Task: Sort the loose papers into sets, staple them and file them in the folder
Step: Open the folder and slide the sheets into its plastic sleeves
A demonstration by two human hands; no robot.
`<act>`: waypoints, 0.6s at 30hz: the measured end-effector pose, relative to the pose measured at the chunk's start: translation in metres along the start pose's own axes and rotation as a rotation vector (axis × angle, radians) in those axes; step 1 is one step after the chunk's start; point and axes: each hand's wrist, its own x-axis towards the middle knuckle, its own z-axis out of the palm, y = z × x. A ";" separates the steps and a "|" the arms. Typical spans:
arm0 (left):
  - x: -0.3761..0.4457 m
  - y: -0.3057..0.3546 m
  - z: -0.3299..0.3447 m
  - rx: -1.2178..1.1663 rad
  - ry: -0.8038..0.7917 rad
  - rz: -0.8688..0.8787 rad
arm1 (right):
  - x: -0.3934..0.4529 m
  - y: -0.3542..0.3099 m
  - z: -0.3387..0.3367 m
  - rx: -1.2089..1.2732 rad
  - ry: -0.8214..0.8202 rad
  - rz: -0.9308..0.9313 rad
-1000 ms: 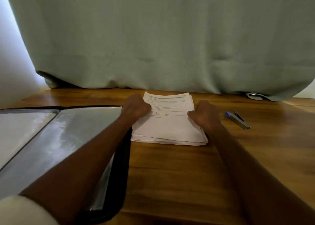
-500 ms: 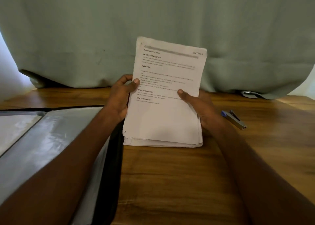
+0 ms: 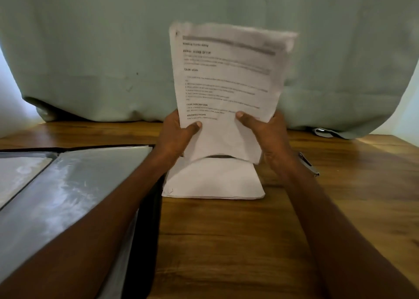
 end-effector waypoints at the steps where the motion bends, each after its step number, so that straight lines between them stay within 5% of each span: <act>1: -0.004 -0.005 0.002 0.079 -0.012 -0.033 | -0.001 0.005 0.000 -0.045 -0.005 0.052; 10: -0.007 0.023 -0.007 0.057 0.005 -0.060 | -0.001 -0.003 -0.002 -0.108 0.062 0.087; 16: 0.000 0.050 -0.096 0.252 -0.009 -0.126 | 0.004 -0.002 0.051 0.094 0.017 0.261; 18: -0.009 0.040 -0.144 0.526 0.010 -0.106 | 0.008 0.002 0.080 0.158 0.066 0.350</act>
